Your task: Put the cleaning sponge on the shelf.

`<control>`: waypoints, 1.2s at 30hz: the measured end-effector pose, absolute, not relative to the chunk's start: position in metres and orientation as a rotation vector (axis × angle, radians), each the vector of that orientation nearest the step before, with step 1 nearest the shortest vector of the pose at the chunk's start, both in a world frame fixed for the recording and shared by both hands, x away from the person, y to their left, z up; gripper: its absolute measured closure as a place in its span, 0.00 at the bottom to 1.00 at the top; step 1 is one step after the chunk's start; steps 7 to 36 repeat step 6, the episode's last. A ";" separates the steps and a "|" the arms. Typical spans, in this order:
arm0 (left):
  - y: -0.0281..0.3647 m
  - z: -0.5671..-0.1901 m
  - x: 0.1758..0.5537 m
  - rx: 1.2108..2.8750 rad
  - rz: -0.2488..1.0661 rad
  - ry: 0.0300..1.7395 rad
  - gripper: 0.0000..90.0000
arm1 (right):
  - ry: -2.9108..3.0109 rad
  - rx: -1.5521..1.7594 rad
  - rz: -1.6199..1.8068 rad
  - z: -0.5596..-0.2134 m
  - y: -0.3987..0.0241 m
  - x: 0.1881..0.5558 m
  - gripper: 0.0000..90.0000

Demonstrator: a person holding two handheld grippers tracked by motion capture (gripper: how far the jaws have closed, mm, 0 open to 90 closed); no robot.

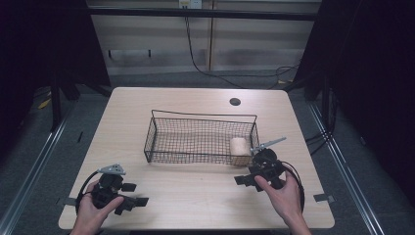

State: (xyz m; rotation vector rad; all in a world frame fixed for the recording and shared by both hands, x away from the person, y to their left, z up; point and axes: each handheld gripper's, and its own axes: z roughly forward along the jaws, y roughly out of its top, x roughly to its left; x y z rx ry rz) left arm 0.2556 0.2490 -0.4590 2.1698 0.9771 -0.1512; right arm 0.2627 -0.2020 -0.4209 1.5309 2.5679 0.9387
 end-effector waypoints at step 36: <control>0.248 -0.459 0.256 2.172 -0.156 0.974 0.21 | 2.529 1.559 0.931 -0.441 -0.208 0.262 0.30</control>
